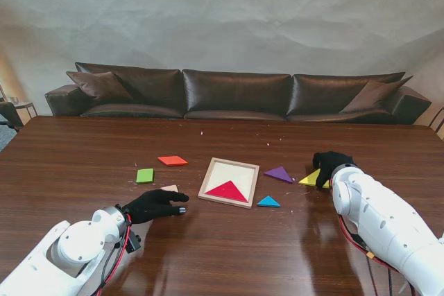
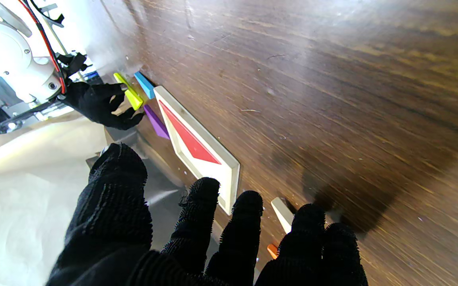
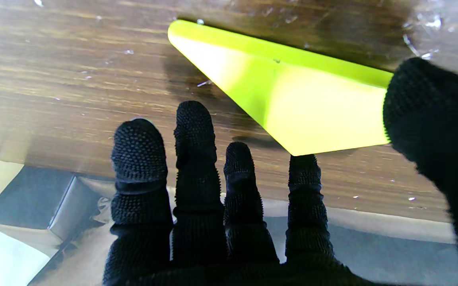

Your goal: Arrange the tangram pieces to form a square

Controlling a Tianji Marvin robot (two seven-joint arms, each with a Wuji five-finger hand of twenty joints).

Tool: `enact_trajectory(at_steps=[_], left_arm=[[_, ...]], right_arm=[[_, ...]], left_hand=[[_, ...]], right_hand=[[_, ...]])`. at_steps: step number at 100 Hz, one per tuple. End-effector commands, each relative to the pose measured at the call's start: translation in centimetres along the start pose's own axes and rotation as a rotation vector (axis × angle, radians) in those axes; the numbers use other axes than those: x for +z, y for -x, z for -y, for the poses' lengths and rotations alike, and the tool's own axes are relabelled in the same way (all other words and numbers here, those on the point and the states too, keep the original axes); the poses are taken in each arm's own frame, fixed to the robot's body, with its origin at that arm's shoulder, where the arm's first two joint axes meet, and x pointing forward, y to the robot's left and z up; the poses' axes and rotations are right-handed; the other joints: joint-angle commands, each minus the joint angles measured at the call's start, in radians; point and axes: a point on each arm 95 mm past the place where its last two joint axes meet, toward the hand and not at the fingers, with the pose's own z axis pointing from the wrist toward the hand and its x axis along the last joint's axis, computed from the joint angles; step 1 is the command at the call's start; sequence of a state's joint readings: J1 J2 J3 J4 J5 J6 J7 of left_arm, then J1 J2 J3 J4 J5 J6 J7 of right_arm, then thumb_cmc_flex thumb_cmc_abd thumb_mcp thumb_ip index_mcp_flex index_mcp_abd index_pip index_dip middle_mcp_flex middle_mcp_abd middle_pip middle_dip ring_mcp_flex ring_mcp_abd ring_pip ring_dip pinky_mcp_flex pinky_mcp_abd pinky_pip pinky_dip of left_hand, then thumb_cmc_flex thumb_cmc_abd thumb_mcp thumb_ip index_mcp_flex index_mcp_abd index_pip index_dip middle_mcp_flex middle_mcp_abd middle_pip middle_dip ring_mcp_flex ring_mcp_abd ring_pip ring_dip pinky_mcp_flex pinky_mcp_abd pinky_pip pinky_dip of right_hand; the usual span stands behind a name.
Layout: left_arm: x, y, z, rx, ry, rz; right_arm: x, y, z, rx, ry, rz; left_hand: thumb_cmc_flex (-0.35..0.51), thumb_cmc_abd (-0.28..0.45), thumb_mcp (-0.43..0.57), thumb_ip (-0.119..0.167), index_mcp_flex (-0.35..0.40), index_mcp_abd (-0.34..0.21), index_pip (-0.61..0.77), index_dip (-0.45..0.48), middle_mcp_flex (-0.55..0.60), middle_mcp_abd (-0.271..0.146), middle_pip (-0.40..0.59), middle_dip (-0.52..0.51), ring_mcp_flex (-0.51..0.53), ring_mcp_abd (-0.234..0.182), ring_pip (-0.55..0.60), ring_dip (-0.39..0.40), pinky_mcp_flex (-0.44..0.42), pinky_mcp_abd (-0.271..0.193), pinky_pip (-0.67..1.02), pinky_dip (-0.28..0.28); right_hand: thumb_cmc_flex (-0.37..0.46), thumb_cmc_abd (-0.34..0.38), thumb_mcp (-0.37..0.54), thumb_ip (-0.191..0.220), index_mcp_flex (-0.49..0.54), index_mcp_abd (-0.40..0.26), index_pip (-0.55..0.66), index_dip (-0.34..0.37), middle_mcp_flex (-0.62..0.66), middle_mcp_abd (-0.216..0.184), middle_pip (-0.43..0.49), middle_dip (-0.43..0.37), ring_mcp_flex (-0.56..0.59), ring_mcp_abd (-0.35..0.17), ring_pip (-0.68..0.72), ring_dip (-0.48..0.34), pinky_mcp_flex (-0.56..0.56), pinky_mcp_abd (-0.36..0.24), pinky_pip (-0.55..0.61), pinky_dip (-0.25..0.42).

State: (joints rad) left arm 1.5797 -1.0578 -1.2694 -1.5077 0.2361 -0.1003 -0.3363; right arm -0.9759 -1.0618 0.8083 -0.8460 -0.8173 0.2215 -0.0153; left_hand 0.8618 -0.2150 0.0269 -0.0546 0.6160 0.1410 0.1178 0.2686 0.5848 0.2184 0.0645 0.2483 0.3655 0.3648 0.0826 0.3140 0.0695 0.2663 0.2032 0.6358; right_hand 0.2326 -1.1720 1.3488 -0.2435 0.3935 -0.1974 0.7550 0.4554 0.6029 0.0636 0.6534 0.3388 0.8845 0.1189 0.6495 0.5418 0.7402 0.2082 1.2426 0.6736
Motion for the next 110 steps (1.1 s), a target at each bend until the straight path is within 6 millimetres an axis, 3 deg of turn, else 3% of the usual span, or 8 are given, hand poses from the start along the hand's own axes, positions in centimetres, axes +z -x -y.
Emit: enact_trajectory(at_steps=[1, 31, 52, 70, 90, 101, 110], left_arm=[[0.0, 0.1, -0.7, -0.008, 0.028, 0.003], [0.0, 0.0, -0.7, -0.011, 0.027, 0.002], [-0.2, 0.0, -0.8, -0.012, 0.026, 0.005], [-0.3, 0.0, -0.8, -0.014, 0.027, 0.006], [-0.3, 0.0, -0.8, -0.015, 0.026, 0.005], [-0.4, 0.1, -0.8, -0.015, 0.025, 0.005], [-0.5, 0.1, -0.8, -0.017, 0.023, 0.007]], right_arm=[[-0.1, 0.0, 1.5, -0.007, -0.044, 0.002], [0.3, 0.1, 3.2, -0.028, -0.031, 0.009], [0.5, 0.0, 4.3, -0.034, -0.046, 0.006], [0.5, -0.1, 4.9, -0.024, -0.047, 0.001], [0.6, -0.2, 5.1, -0.007, -0.051, -0.004], [0.5, -0.2, 5.2, 0.006, -0.058, -0.007], [0.6, -0.1, 5.4, 0.024, -0.058, -0.014]], left_hand=[[0.01, 0.033, -0.019, 0.036, 0.017, -0.008, 0.003, 0.003, 0.018, -0.009, 0.006, 0.006, 0.006, 0.004, 0.015, 0.007, 0.019, 0.056, 0.005, 0.01], [0.01, 0.033, -0.019, 0.036, 0.017, -0.007, 0.003, 0.003, 0.019, -0.008, 0.006, 0.006, 0.01, 0.008, 0.017, 0.008, 0.02, 0.058, 0.005, 0.01], [0.009, 0.033, -0.02, 0.036, 0.017, -0.009, 0.003, 0.003, 0.019, -0.006, 0.007, 0.006, 0.015, 0.012, 0.019, 0.009, 0.021, 0.06, 0.006, 0.011], [0.01, 0.035, -0.019, 0.036, 0.016, -0.006, 0.003, 0.003, 0.018, -0.005, 0.006, 0.006, 0.019, 0.013, 0.021, 0.011, 0.021, 0.06, 0.006, 0.01], [0.01, 0.035, -0.02, 0.036, 0.016, -0.007, 0.003, 0.002, 0.019, -0.005, 0.006, 0.006, 0.02, 0.014, 0.022, 0.011, 0.022, 0.061, 0.006, 0.011], [0.009, 0.035, -0.02, 0.035, 0.016, -0.006, 0.003, 0.002, 0.018, -0.007, 0.006, 0.006, 0.022, 0.013, 0.023, 0.012, 0.024, 0.062, 0.007, 0.011], [0.01, 0.035, -0.02, 0.036, 0.017, -0.005, 0.003, 0.002, 0.018, -0.005, 0.006, 0.006, 0.023, 0.013, 0.023, 0.012, 0.024, 0.061, 0.006, 0.011]], right_hand=[[-0.028, -0.081, 0.059, -0.015, 0.072, -0.015, 0.038, 0.04, 0.02, -0.012, -0.006, 0.006, 0.016, 0.015, -0.002, -0.005, -0.208, 0.023, 0.002, 0.018], [0.042, -0.17, 0.084, -0.016, 0.159, -0.048, 0.217, 0.18, 0.118, -0.048, 0.028, 0.019, 0.084, -0.007, 0.035, 0.012, -0.171, 0.013, 0.03, 0.021], [0.081, -0.208, 0.09, -0.014, 0.239, -0.067, 0.311, 0.249, 0.178, -0.048, 0.035, 0.027, 0.12, -0.014, 0.041, 0.017, -0.156, 0.017, 0.042, 0.021], [0.109, -0.226, 0.098, -0.012, 0.323, -0.082, 0.413, 0.35, 0.195, -0.031, 0.028, 0.035, 0.13, -0.02, 0.04, 0.023, -0.149, 0.013, 0.045, 0.018], [0.141, -0.266, 0.105, -0.012, 0.414, -0.083, 0.486, 0.433, 0.2, 0.02, -0.017, 0.009, 0.139, 0.0, -0.01, 0.005, -0.13, 0.037, 0.04, 0.014], [0.173, -0.282, 0.105, -0.009, 0.464, -0.067, 0.505, 0.461, 0.255, 0.021, -0.044, -0.014, 0.205, -0.007, -0.026, 0.003, -0.075, 0.058, 0.045, 0.015], [0.234, -0.269, 0.089, 0.001, 0.531, -0.04, 0.512, 0.464, 0.377, -0.015, -0.057, -0.028, 0.317, -0.047, -0.002, 0.019, 0.019, 0.057, 0.077, 0.02]])
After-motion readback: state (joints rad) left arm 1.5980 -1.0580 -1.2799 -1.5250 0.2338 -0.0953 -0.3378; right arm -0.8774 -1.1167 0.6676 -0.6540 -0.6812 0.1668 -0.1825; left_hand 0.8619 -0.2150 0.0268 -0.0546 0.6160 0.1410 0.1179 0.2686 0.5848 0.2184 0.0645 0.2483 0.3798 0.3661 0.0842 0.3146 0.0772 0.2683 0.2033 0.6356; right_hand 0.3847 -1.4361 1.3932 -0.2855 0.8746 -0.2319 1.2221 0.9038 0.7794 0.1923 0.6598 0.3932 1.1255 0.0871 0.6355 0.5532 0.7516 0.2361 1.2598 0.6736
